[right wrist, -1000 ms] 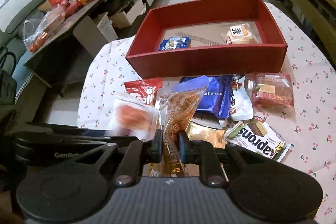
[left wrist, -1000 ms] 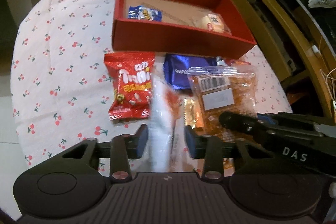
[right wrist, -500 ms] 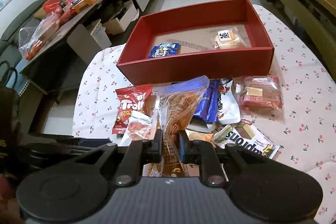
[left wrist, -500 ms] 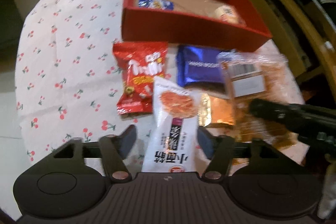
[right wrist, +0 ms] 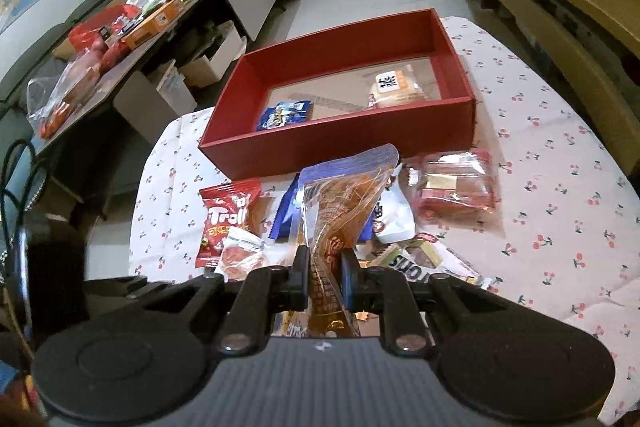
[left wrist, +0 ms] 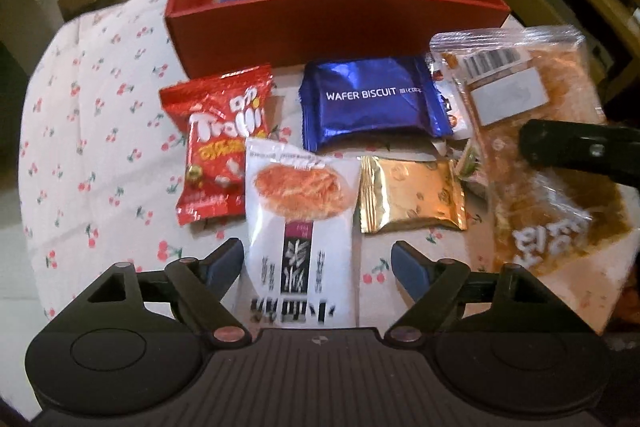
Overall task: Organize snacks
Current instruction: 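Lift the white bag and the pastry bag off the snack pile with both grippers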
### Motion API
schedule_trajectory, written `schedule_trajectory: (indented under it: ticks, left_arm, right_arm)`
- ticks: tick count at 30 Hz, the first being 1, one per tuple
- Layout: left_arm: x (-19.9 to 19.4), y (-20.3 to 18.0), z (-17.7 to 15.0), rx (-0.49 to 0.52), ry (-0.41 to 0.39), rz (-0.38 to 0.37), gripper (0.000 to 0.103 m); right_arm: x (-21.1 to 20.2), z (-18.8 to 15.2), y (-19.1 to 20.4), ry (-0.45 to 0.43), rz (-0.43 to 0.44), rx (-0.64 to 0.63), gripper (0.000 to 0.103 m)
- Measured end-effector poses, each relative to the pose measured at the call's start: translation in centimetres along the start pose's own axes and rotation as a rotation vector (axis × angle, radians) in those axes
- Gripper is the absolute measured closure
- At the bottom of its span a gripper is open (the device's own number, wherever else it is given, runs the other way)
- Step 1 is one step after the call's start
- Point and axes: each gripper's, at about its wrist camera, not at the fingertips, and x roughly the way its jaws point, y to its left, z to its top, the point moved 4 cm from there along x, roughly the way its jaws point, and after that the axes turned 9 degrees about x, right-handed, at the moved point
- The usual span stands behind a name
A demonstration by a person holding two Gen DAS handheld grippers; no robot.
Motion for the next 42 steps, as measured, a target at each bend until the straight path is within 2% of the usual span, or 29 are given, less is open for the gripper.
schedule_trajectory:
  ticks: [1,2,4,5,7,14,22,23,25,26,27,29,31,39,42]
  left_arm:
    - [0.5,-0.2,0.0,0.008,0.008,0.015,0.024]
    - [0.8,-0.3,0.0,0.009,0.025,0.019,0.032]
    - [1.0,-0.5,-0.2,0.026,0.023,0.036,0.035]
    - [0.8,-0.5,-0.2,0.034,0.019,0.036,0.046]
    - [0.6,-0.3,-0.4,0.020,0.013,0.017,0.050]
    - [-0.1,0.4,-0.8,-0.006,0.003,-0.010,0.054]
    - [-1.5,1.1,-0.6,-0.037,-0.031,-0.081,0.055]
    - [-1.6,1.2,-0.6,-0.043,-0.033,-0.090,0.055]
    - [-1.7,1.5,-0.6,-0.059,-0.035,-0.105,0.055]
    - [-1.7,1.6,-0.6,-0.066,-0.036,-0.112,0.055]
    - [-1.9,1.7,-0.6,-0.072,-0.037,-0.118,0.055]
    - [-2.0,1.9,-0.7,-0.079,-0.040,-0.127,0.055]
    - [-2.1,2.2,-0.8,-0.088,-0.038,-0.135,0.055]
    - [-1.6,2.8,-1.2,-0.105,-0.013,-0.145,0.055]
    - [-1.7,2.9,-1.2,-0.106,-0.015,-0.156,0.055]
  right_arm:
    - [-0.1,0.0,-0.1,-0.001,-0.001,0.001,0.078]
    - [-0.2,-0.1,-0.2,-0.003,-0.002,0.000,0.078]
    - [-0.5,-0.1,-0.4,-0.009,0.005,0.005,0.078]
    - [-0.6,0.0,-0.5,-0.012,0.007,0.007,0.078]
    - [-0.8,0.0,-0.8,-0.014,0.004,0.006,0.079]
    - [0.0,-0.3,-1.2,0.011,-0.027,-0.018,0.079]
    - [0.8,-1.0,-2.7,0.046,-0.091,-0.010,0.075]
    - [0.8,-1.0,-2.8,0.043,-0.100,-0.012,0.071]
    - [1.1,-1.0,-2.6,0.043,-0.112,-0.037,0.054]
    - [1.4,-1.1,-2.3,0.054,-0.110,-0.050,0.039]
    - [1.7,-1.3,-1.9,0.064,-0.107,-0.066,0.030]
    - [2.2,-1.8,-0.8,0.087,-0.092,-0.133,0.028]
    - [2.8,-2.3,0.0,0.094,-0.094,-0.196,0.018]
    - [5.5,-2.5,0.5,0.080,-0.202,-0.289,0.017]
    - [3.7,-2.1,0.4,0.055,-0.140,-0.261,0.016]
